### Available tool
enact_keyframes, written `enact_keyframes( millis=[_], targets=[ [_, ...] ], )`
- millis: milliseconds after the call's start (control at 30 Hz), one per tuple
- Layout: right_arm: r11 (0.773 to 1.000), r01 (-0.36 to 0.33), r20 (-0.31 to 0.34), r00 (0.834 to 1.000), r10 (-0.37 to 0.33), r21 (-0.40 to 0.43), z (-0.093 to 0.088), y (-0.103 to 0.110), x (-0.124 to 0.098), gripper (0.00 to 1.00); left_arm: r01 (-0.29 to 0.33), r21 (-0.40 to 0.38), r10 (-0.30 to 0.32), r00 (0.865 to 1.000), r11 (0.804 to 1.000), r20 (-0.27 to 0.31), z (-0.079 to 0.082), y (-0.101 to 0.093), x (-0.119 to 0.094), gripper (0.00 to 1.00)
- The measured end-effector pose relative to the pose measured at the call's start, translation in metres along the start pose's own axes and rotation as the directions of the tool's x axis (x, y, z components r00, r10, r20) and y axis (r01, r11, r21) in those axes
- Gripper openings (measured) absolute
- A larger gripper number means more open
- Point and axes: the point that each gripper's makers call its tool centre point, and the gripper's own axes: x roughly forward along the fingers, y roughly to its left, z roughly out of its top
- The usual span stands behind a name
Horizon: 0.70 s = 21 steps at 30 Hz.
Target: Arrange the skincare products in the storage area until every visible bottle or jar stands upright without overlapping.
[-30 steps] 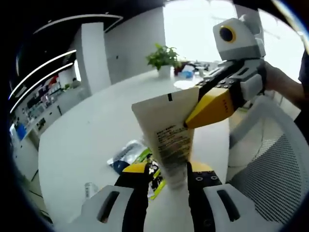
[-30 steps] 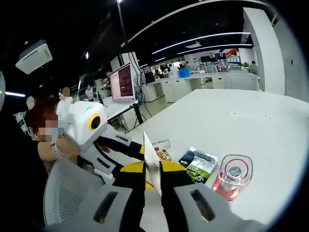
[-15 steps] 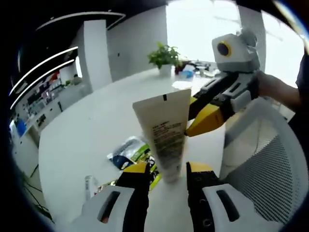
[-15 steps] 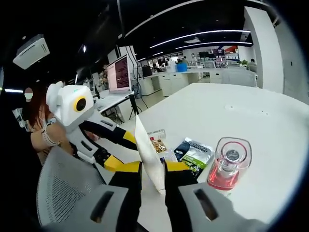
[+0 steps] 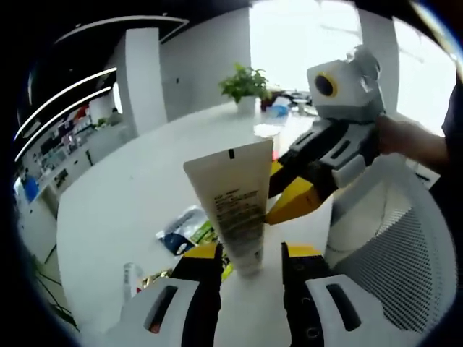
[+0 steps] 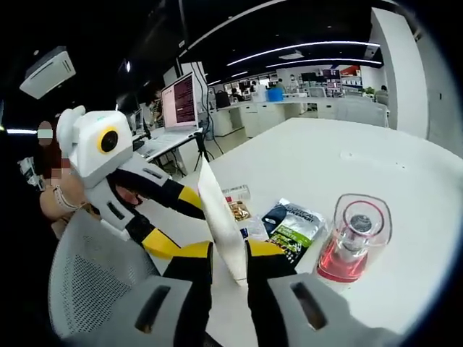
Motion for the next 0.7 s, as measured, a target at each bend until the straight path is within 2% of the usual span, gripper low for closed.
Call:
enact_keyframes(
  millis=[267, 400, 700],
  targets=[
    [1.0, -0.011, -0.014, 1.0, 0.011, -0.002, 0.0, 0.007, 0.0, 0.16, -0.004, 0.029, 0.005, 1.0, 1.0, -0.023, 0.0, 0.001, 0.001, 0.29],
    [0.999, -0.043, -0.006, 0.999, 0.043, 0.015, 0.002, 0.016, -0.001, 0.15, -0.002, 0.036, 0.003, 1.0, 0.999, -0.023, 0.001, 0.001, 0.002, 0.3],
    [0.996, -0.085, -0.012, 0.996, 0.085, -0.001, 0.007, 0.03, -0.001, 0.14, 0.012, 0.064, -0.009, 0.999, 0.998, -0.033, 0.002, -0.001, 0.006, 0.33]
  ],
)
